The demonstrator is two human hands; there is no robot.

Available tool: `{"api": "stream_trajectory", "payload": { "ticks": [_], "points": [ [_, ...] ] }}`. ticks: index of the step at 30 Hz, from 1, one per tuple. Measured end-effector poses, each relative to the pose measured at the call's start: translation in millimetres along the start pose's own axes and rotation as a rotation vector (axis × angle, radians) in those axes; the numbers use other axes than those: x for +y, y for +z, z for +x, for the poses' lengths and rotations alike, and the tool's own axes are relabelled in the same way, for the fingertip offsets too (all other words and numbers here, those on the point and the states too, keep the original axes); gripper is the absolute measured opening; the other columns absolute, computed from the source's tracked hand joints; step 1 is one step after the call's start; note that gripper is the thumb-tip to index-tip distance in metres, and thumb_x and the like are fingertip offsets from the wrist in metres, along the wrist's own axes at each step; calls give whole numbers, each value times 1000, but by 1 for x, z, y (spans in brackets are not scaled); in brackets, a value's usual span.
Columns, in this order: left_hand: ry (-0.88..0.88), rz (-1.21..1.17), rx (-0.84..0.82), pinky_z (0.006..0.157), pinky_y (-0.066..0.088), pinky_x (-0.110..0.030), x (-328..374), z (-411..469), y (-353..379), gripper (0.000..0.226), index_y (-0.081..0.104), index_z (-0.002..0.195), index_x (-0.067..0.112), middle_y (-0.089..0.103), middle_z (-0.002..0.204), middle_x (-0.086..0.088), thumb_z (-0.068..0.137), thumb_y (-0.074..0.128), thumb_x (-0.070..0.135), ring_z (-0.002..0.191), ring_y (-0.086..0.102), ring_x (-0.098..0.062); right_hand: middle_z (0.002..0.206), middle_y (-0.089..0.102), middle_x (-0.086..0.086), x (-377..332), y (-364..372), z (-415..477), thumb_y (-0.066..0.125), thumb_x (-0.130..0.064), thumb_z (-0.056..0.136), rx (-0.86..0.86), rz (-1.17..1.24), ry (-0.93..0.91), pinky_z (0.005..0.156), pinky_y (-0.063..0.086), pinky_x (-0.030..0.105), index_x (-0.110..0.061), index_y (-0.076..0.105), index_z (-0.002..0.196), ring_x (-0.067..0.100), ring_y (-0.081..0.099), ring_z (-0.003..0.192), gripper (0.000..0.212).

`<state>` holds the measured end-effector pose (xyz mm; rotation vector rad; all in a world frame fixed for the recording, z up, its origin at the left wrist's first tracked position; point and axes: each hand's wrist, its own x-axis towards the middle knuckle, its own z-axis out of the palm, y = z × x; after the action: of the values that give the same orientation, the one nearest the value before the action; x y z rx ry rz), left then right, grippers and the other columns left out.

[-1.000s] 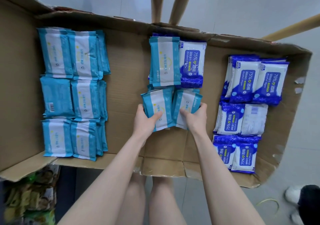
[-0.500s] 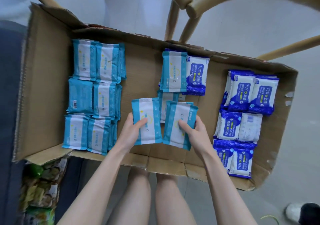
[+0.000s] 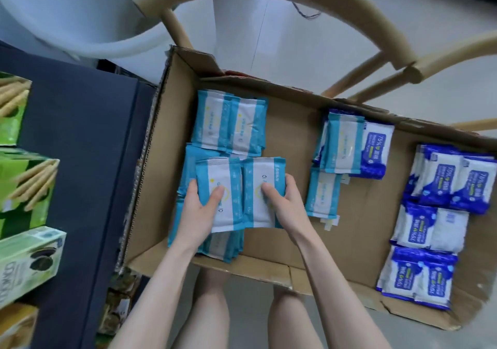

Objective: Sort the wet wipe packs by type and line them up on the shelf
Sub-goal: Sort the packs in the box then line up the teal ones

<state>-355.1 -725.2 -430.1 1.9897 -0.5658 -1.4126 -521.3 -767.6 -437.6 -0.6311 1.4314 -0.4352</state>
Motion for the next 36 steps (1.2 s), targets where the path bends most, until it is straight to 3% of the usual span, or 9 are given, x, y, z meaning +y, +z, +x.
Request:
{"api": "stream_trajectory", "payload": {
  "ticks": [3, 6, 9, 13, 15, 17, 20, 30, 36],
  "points": [
    [60, 74, -5, 78, 47, -14, 6, 36, -24, 27, 47, 116, 19, 61, 101, 18, 92, 59, 20, 91, 60, 4, 107, 59, -10, -5, 38, 25, 56, -20, 94, 98, -13, -38, 73, 52, 15, -17, 39, 120, 0, 61, 92, 31],
    [117, 151, -22, 64, 41, -1, 21, 80, -34, 29, 44, 116, 22, 56, 95, 25, 92, 60, 21, 80, 55, 16, 103, 58, -16, -15, 65, 57, 57, -23, 94, 196, -68, -114, 82, 52, 26, -18, 39, 121, -3, 61, 92, 33],
    [162, 232, -41, 62, 38, 0, 36, 121, -35, 28, 43, 115, 26, 55, 93, 26, 92, 60, 24, 81, 53, 13, 102, 57, -17, -29, 78, 86, 57, -22, 94, 272, -113, -208, 82, 49, 22, -15, 40, 122, -10, 58, 89, 34],
    [225, 409, -24, 92, 42, -28, 45, 164, -24, 36, 45, 123, 16, 57, 117, 2, 92, 57, 29, 109, 53, -17, 130, 40, 6, -37, 85, 120, 55, -26, 94, 380, -336, -294, 106, 35, 37, -15, 39, 129, -2, 38, 115, 41],
    [221, 529, 6, 109, 27, -39, 40, 175, -18, 61, 28, 143, 9, 36, 143, -14, 93, 54, 33, 132, 33, -29, 148, 19, 13, -35, 91, 132, 50, -30, 95, 424, -562, -275, 113, 18, 39, -12, 22, 146, 18, 23, 131, 61],
    [175, 478, -24, 115, 18, -40, 34, 177, -16, 76, 5, 151, 11, 18, 155, -12, 95, 50, 36, 141, 20, -25, 157, 4, 12, -32, 95, 135, 43, -33, 98, 402, -606, -224, 114, 10, 40, -11, -3, 151, 28, 12, 141, 73],
    [159, 403, -76, 115, 23, -39, 25, 180, -21, 77, 2, 151, 17, 22, 156, -7, 94, 50, 38, 140, 27, -22, 158, 13, 9, -27, 92, 137, 40, -37, 99, 304, -609, -205, 115, 17, 41, -13, -15, 149, 29, 18, 141, 78],
    [93, 456, -51, 109, 35, -46, 33, 170, -30, 71, 19, 149, 20, 43, 145, -5, 91, 55, 39, 130, 43, -24, 148, 36, 10, -38, 77, 132, 43, -42, 96, 266, -776, -196, 101, 39, 49, -12, 6, 151, 31, 43, 127, 73],
    [320, 667, -71, 112, 20, -31, 64, 123, -36, 49, 35, 144, 13, 32, 151, -4, 98, 47, 24, 139, 28, -18, 148, 35, 5, -51, 61, 92, 43, -31, 99, 304, -868, -330, 104, 33, 33, -12, 36, 142, 22, 37, 132, 48]
  ]
}}
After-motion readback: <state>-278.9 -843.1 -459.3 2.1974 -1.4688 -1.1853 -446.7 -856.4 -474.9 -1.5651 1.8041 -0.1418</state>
